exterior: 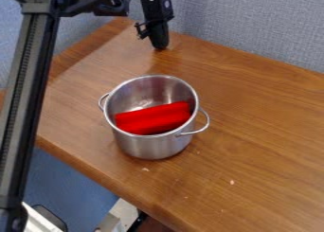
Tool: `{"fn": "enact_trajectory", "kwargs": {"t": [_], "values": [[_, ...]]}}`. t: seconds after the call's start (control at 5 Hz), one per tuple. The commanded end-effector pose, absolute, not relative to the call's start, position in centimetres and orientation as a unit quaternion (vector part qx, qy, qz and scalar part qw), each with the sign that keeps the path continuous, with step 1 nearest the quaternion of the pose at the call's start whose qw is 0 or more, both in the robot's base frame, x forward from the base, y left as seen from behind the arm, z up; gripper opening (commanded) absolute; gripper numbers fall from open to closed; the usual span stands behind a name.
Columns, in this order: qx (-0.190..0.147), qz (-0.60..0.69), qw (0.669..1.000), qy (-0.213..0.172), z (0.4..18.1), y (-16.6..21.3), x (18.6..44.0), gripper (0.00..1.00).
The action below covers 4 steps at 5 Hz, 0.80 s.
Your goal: Put the red object in the metal pot
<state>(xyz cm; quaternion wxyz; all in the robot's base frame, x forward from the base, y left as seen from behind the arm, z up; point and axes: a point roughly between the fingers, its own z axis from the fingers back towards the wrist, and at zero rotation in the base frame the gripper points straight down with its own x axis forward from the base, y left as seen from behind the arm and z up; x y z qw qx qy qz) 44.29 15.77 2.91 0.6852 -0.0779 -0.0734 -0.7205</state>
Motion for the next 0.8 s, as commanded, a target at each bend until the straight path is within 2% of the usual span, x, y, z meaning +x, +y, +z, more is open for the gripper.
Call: {"fn": "enact_trajectory", "kwargs": {"t": [0.0, 0.4, 0.6], "values": [[-0.037, -0.725, 0.682, -0.09, 6.5, 16.3, 44.7, 0.0], [-0.029, -0.702, 0.706, -0.089, 5.5, 15.2, 44.6, 0.0], [-0.025, -0.701, 0.707, -0.087, 5.0, 14.9, 44.0, 0.0]]}}
